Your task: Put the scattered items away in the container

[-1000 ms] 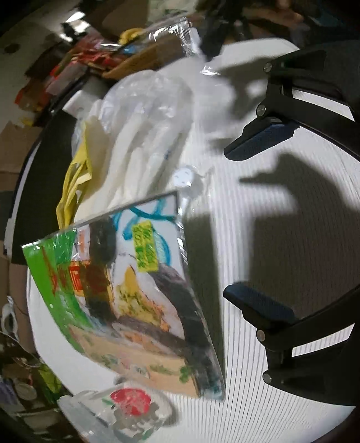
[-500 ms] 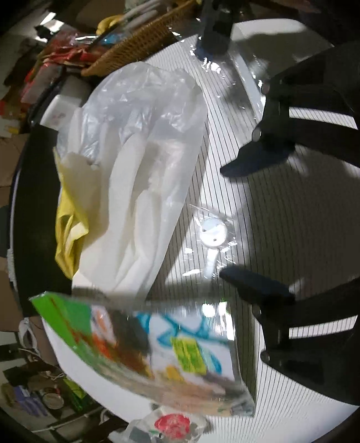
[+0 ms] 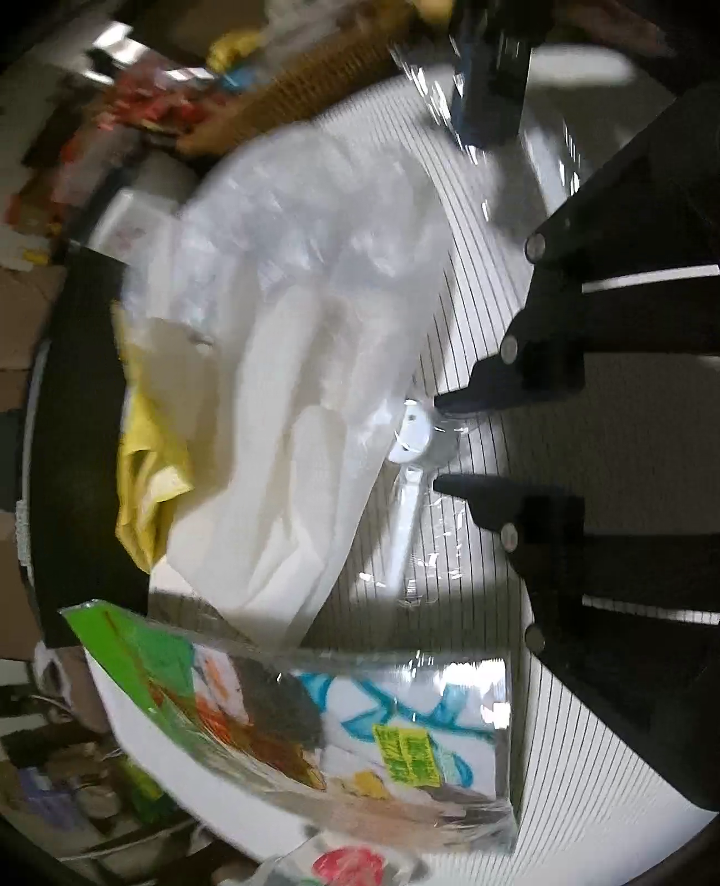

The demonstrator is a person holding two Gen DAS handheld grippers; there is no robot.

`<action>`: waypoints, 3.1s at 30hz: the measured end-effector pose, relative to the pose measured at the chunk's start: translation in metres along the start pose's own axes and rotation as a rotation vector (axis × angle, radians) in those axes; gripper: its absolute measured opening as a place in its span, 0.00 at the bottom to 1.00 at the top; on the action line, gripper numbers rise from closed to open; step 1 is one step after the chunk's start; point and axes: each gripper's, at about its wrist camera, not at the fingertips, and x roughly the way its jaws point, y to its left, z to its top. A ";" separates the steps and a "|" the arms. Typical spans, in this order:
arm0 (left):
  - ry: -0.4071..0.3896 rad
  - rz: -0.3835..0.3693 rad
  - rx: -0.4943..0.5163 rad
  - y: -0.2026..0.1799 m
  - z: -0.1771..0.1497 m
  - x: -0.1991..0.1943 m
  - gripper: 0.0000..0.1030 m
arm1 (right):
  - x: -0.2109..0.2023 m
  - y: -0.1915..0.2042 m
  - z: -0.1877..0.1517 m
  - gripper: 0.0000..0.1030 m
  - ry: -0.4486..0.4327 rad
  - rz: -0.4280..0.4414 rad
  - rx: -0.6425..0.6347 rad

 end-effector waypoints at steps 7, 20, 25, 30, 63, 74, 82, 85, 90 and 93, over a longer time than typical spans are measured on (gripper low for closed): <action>-0.072 -0.182 -0.079 0.037 -0.001 -0.042 0.01 | -0.023 0.003 0.007 0.09 -0.061 0.047 -0.008; 0.013 -0.051 0.058 0.016 -0.011 -0.022 0.29 | 0.009 -0.002 -0.001 0.30 0.109 -0.150 -0.043; 0.042 0.017 0.102 0.005 -0.018 -0.012 0.30 | 0.010 -0.008 -0.004 0.32 0.121 -0.159 -0.035; 0.037 0.018 0.077 0.010 -0.018 -0.014 0.30 | 0.010 -0.010 -0.004 0.32 0.124 -0.166 -0.031; -0.041 0.106 0.006 0.018 -0.082 -0.042 0.96 | -0.034 -0.007 -0.046 0.88 -0.044 -0.480 -0.065; -0.028 0.152 0.035 0.012 -0.079 -0.027 0.96 | 0.040 0.018 -0.038 0.89 -0.002 -0.538 -0.109; -0.017 0.162 0.020 0.017 -0.065 -0.009 0.96 | 0.040 0.007 -0.025 0.89 -0.039 -0.556 -0.073; -0.017 0.162 0.029 0.014 -0.065 -0.007 0.96 | 0.029 0.003 -0.038 0.90 -0.047 -0.608 -0.097; -0.030 0.164 0.034 0.004 -0.070 -0.007 0.96 | 0.015 0.000 -0.050 0.95 -0.080 -0.619 -0.105; -0.040 0.181 0.046 -0.003 -0.072 -0.004 0.96 | 0.017 0.000 -0.056 0.97 -0.080 -0.639 -0.095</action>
